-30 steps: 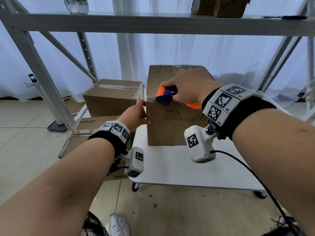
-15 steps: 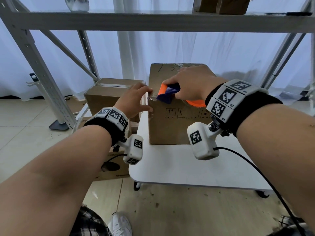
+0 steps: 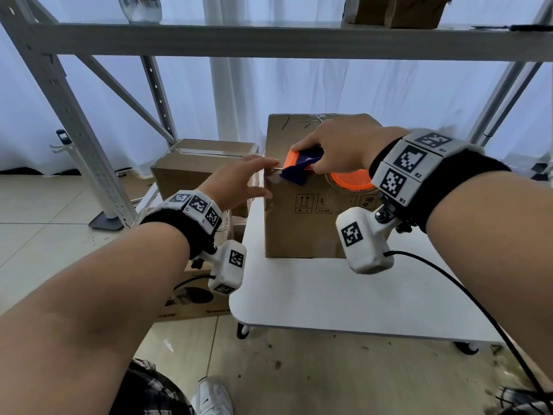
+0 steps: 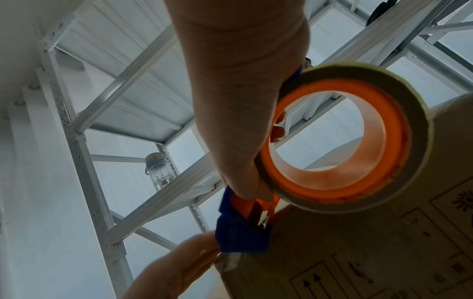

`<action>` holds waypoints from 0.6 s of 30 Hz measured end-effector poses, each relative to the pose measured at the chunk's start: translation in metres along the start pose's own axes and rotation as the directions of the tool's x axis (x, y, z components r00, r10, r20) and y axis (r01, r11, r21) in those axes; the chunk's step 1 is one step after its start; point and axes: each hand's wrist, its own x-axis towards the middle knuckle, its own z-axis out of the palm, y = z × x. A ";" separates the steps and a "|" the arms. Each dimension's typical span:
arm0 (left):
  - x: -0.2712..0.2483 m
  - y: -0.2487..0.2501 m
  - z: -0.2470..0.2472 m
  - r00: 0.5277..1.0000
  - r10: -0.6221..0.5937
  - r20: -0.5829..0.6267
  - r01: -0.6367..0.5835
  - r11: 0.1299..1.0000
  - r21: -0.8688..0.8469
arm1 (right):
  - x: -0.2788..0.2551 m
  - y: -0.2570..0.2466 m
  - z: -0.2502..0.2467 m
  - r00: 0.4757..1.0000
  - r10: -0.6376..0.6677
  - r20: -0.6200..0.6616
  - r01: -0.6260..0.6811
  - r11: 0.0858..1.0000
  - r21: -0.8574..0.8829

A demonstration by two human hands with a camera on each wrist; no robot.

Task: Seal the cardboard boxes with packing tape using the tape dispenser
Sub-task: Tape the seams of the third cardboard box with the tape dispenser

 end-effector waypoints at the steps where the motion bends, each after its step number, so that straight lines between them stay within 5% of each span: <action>1: -0.002 -0.002 0.002 0.999 0.027 0.030 -0.028 0.999 0.035 | 0.001 0.000 0.000 1.000 -0.002 0.001 0.002 1.000 0.002; 5: 0.002 -0.006 0.002 0.999 0.036 -0.040 -0.038 0.999 -0.038 | 0.004 0.002 0.000 1.000 -0.007 0.011 0.007 1.000 0.003; 13: 0.001 -0.005 -0.004 0.999 -0.028 0.042 0.036 0.974 -0.223 | 0.006 0.002 -0.001 1.000 -0.010 0.023 0.009 1.000 0.014; 18: 0.007 0.004 0.006 0.978 -0.183 -0.103 0.139 0.931 -0.337 | 0.006 0.004 -0.001 1.000 -0.007 0.026 0.007 1.000 0.015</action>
